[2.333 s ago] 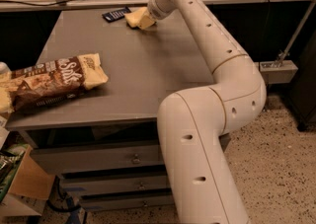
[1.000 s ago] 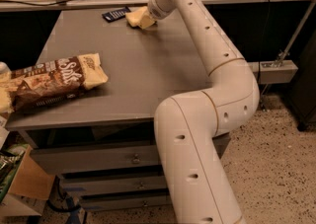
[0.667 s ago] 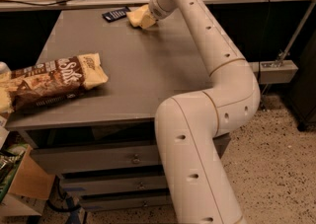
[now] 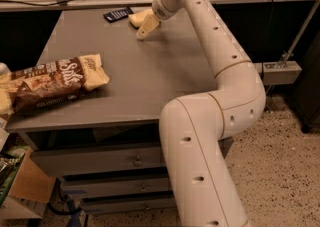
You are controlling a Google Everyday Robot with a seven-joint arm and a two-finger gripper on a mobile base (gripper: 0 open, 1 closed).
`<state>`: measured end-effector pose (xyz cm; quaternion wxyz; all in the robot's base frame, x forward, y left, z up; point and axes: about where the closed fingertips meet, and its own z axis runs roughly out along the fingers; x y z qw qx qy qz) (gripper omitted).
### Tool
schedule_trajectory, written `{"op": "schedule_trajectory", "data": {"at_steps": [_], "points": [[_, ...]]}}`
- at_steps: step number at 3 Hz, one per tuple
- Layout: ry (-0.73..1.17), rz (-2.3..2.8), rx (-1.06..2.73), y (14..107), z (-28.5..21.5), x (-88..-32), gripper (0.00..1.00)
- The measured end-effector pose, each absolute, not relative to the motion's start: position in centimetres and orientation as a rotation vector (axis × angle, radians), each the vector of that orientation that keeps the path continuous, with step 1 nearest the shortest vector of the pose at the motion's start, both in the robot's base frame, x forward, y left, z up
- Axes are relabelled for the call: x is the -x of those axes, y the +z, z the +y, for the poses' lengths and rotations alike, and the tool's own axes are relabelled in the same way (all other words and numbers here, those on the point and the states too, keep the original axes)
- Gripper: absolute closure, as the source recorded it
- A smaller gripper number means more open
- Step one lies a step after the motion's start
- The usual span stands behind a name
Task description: Move sponge near rxbar blueberry
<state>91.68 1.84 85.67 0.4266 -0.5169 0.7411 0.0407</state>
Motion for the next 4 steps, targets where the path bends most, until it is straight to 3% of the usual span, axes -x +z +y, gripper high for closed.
{"op": "schedule_trajectory", "data": {"at_steps": [4], "points": [[0.467, 1.792, 1.223, 91.1, -2.6, -84.8, 0.0]]}}
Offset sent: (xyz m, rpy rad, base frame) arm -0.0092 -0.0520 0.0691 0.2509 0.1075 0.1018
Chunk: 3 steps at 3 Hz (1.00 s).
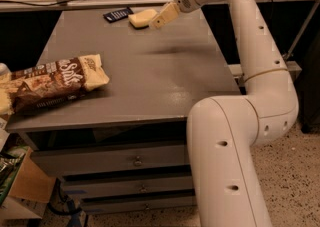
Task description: Move sponge near rxbar blueberry
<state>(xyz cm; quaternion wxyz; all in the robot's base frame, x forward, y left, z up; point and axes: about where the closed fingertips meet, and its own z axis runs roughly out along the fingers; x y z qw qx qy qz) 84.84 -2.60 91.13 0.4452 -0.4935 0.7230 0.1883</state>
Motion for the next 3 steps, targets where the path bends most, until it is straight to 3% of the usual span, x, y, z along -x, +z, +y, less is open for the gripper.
{"op": "schedule_trajectory", "data": {"at_steps": [3], "points": [[0.643, 1.79, 1.124, 95.9, -7.6, -79.8, 0.0]]}}
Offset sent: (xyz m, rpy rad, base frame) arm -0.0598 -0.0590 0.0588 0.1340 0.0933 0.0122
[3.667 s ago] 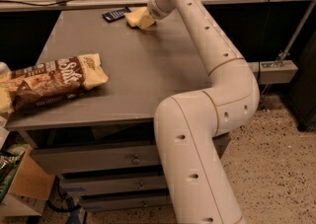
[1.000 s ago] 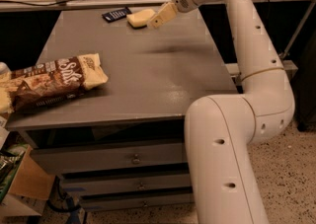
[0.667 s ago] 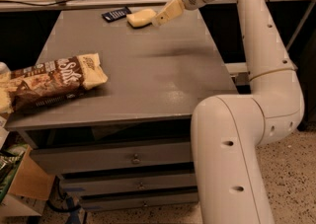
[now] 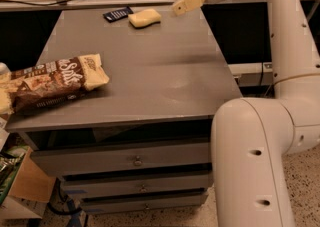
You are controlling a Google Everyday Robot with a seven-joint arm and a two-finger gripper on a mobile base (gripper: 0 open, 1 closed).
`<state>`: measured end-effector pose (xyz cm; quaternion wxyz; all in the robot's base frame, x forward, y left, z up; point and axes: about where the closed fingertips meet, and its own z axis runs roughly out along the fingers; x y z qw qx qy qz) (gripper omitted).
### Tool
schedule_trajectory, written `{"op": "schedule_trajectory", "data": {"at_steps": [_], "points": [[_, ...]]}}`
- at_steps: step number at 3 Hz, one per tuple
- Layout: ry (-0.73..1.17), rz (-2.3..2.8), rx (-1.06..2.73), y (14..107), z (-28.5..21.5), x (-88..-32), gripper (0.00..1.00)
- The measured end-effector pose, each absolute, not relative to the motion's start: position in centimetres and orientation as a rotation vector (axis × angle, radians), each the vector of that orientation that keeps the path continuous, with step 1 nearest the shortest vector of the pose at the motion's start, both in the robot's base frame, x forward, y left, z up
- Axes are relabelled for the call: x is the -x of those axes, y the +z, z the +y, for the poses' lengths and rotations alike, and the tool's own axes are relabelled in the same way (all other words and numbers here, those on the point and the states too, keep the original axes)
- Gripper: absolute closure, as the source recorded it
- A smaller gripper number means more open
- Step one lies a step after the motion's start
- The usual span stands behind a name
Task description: Move sponge near rxbar blueberry
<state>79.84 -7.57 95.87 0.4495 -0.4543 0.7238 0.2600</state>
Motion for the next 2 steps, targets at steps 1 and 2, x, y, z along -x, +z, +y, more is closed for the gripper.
{"op": "schedule_trajectory", "data": {"at_steps": [1, 2], "points": [[0.71, 1.783, 1.02, 97.3, -10.43, -78.79, 0.0], [0.711, 1.784, 1.02, 97.27, -10.4, -78.81, 0.0]]}}
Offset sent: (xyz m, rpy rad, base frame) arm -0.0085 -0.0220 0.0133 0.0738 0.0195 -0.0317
